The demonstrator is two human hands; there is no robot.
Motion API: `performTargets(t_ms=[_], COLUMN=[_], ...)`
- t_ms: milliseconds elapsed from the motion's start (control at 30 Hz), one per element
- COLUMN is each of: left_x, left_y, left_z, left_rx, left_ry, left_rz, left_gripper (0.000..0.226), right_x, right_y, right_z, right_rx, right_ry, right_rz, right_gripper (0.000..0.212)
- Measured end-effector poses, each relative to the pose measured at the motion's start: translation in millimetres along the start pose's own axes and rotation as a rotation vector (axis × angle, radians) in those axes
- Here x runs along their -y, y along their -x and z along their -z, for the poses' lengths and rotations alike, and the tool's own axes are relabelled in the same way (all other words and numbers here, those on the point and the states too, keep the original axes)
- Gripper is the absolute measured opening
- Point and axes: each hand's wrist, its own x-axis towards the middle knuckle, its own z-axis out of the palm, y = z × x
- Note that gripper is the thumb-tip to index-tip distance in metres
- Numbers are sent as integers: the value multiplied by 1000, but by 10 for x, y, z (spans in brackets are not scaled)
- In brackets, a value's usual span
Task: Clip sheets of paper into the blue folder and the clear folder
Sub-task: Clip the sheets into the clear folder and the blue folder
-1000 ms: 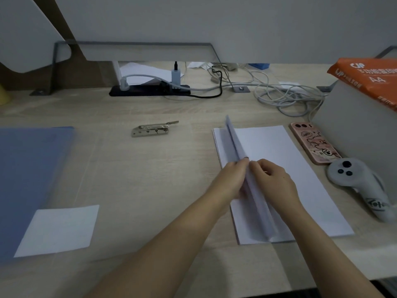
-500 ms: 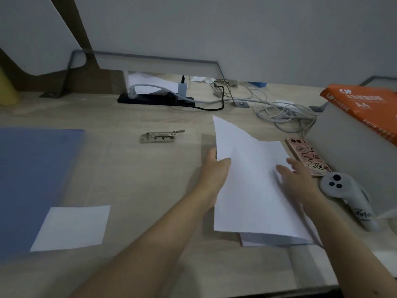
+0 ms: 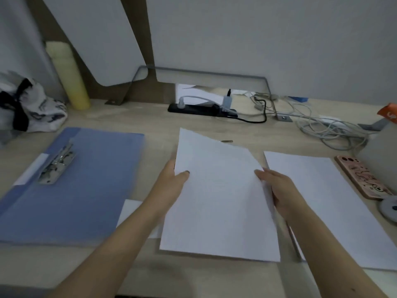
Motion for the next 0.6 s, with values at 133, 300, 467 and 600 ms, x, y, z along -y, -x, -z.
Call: performTargets(t_ms=[133,300,467,600], left_x=[443,494,515,461], left_y=[-65,-155,-315,-385], left_z=[81,138,164,141], left_rx=[-33,1,-74,-96], left_ry=[-41,-288,-418,-463], left_rz=[166,234,175,138], left_gripper=[18,23,36,35], right_x=[-165,-183,-127,-74], right_y=[-26,-148,-235,-270], right_z=[-150,-200,-179,-170], right_rx=[13,0,3,-84], right_ry=[198,455,477,407], right_rz=[-13,-76,-159,-163], right_gripper=[12,17,27,22])
